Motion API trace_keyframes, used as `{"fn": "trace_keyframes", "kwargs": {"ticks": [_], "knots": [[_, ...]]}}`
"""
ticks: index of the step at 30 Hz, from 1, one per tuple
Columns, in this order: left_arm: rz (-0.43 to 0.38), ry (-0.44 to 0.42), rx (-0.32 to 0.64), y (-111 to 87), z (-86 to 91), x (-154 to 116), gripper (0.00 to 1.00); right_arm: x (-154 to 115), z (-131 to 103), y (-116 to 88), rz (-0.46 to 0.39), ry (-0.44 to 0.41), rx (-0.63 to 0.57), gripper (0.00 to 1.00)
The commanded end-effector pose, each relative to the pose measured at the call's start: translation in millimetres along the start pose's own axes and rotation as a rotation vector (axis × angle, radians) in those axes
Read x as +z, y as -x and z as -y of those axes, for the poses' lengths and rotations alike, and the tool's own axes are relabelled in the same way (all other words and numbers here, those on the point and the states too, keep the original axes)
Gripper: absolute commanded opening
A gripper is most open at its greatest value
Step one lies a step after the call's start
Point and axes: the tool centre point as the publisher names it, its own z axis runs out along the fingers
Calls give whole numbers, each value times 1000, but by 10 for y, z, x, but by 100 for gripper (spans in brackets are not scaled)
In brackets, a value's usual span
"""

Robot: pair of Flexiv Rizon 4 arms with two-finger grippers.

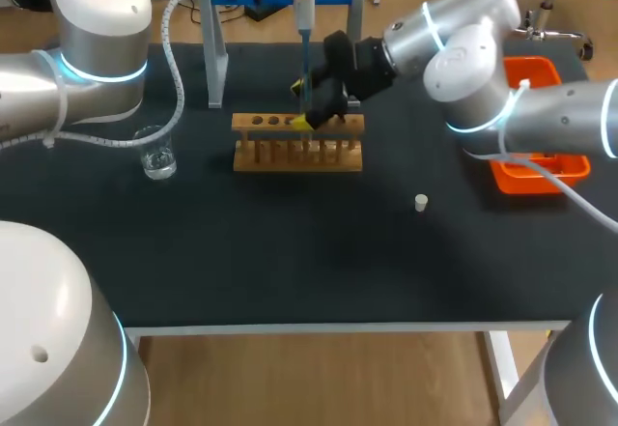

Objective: Invert the test tube, pick up the pipette, mount the tip to pipette, aspirate from beaker and dispense into the tube, eject the tip, return the pipette, and cap with the stopper.

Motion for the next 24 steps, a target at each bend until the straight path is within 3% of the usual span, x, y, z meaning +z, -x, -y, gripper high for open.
{"fn": "trace_keyframes", "kwargs": {"ticks": [1,24], "knots": [[1,1,0,0,5,3,0,25,0,33,-6,-1,2,100],[10,-3,5,-15,36,-13,0,21,-4,37,-4,-2,3,100]]}}
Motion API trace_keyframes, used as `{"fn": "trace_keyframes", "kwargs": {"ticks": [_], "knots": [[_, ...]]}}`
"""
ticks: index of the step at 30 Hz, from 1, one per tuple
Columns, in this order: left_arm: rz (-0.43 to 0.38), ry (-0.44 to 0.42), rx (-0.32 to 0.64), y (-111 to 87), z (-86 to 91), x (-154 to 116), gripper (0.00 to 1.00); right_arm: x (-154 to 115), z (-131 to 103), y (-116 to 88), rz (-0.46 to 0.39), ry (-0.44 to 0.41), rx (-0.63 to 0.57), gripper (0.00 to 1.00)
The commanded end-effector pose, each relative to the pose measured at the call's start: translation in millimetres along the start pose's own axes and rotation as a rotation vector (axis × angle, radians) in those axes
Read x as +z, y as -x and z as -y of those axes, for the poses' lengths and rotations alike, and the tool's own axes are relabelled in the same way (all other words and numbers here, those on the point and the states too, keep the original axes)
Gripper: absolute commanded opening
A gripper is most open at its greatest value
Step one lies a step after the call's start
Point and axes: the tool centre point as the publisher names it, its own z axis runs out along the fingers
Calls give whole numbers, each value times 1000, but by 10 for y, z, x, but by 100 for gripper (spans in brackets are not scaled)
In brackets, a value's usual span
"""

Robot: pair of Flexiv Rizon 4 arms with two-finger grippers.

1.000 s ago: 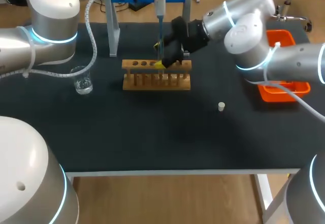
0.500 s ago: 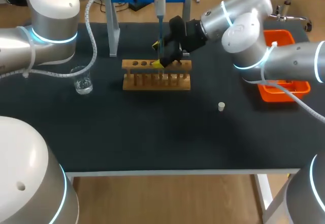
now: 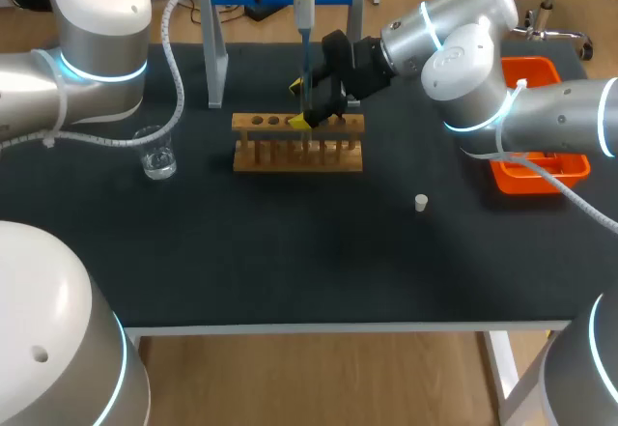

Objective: Invert the test tube, pick up the pipette, mount the tip to pipette, aspirate from beaker and dispense into the tube, eject the tip, return the pipette, and cap with the stopper.

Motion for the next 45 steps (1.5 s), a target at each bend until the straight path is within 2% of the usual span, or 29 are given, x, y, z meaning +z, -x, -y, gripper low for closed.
{"fn": "trace_keyframes", "kwargs": {"ticks": [1,24,45], "knots": [[8,0,2,-21,17,-5,0,-2,-1,15,-4,-3,0,100],[32,12,27,-42,166,-54,0,-2,-1,15,-4,-3,0,100],[74,6,66,-160,332,-157,0,-2,-1,15,-4,-3,0,100]]}}
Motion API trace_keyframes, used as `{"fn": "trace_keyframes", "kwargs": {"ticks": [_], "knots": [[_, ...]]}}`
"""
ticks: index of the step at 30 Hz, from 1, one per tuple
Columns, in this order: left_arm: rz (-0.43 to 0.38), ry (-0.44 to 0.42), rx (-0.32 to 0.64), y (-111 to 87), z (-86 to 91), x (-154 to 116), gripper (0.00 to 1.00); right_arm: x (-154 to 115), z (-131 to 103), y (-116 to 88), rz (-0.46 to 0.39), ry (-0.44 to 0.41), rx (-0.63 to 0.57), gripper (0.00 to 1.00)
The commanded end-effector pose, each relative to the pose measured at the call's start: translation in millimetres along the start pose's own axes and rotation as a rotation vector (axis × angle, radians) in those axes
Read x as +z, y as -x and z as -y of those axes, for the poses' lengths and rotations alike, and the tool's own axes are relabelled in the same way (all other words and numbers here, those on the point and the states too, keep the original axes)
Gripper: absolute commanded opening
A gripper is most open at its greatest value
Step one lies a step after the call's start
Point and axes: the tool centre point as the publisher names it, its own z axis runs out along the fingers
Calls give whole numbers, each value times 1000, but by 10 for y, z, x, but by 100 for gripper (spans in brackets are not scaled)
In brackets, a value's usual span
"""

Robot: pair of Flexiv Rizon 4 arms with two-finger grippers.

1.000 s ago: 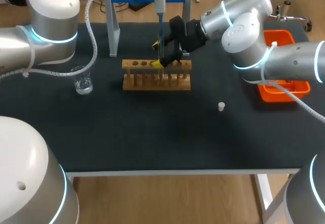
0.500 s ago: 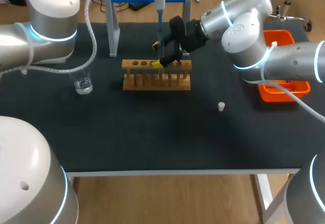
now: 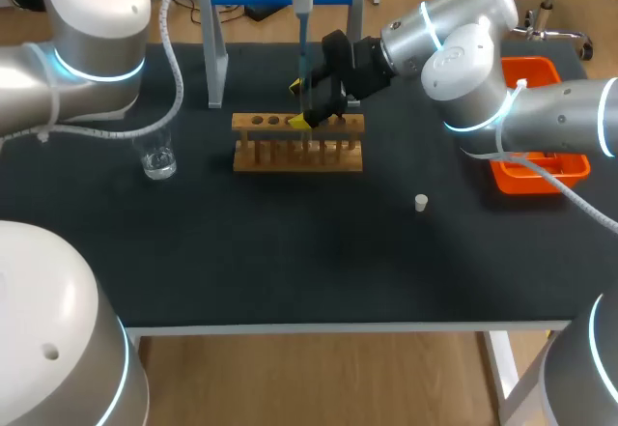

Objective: Invert the test tube, pick up the pipette, mount the tip to pipette, aspirate from beaker and dispense into the tube, eject the tip, return the pipette, and cap with the stopper.

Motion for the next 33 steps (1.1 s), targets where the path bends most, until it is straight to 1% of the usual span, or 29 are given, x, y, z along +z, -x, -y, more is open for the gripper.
{"fn": "trace_keyframes", "kwargs": {"ticks": [1,17,33], "knots": [[8,-2,5,-37,43,-33,0,-2,-1,14,-4,-3,0,100],[4,0,38,-48,221,2,0,-2,-1,14,-4,-3,0,100],[-3,24,40,-106,337,-28,0,-2,-1,14,-4,-3,0,100]]}}
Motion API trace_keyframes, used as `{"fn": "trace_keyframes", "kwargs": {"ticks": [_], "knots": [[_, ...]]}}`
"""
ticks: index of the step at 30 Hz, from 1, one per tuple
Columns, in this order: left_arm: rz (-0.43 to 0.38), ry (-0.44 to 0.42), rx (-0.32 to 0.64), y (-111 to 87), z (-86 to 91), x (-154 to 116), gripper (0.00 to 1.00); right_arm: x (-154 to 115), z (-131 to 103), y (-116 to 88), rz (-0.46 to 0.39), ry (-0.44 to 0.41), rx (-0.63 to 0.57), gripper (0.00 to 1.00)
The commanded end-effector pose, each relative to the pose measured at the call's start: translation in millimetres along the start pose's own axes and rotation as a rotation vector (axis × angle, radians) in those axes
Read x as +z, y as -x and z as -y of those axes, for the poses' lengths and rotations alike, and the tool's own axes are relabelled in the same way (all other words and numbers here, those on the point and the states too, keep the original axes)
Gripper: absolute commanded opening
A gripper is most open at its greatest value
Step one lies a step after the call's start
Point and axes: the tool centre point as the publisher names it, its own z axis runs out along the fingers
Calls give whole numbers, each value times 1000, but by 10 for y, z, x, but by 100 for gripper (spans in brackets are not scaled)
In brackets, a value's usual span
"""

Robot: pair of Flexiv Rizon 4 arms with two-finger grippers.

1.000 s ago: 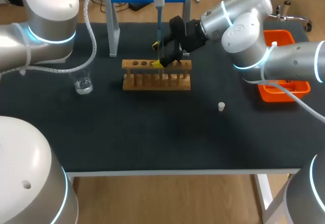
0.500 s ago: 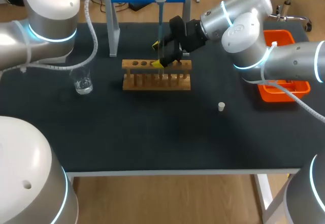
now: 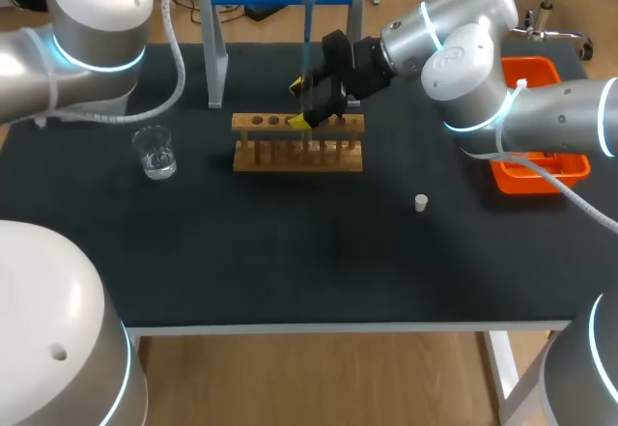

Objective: Invert the test tube, pick up the pipette, mount the tip to pipette, aspirate from beaker and dispense into the tube, eject the tip, return the pipette, and cap with the stopper.

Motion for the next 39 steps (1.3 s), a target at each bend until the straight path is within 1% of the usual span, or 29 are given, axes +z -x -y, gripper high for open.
{"fn": "trace_keyframes", "kwargs": {"ticks": [1,14,19,24,26,33,37,39], "knots": [[-6,15,-2,-4,52,-21,0,-2,-1,14,-4,-3,0,100],[6,27,26,-20,199,-50,0,-2,-1,14,-4,-3,0,100],[49,16,36,-52,242,-184,0,-2,-1,14,-4,-3,0,100],[97,4,55,-130,300,-401,0,-2,-1,14,-4,-3,0,100],[118,4,43,-162,275,-489,0,-2,-1,14,-4,-3,0,100],[153,30,7,-277,165,-688,0,-2,-1,14,-4,-3,0,100],[162,45,-22,-369,39,-780,0,-2,-1,14,-4,-3,0,100],[170,49,-47,-425,-56,-830,0,-2,-1,14,-4,-3,0,100]]}}
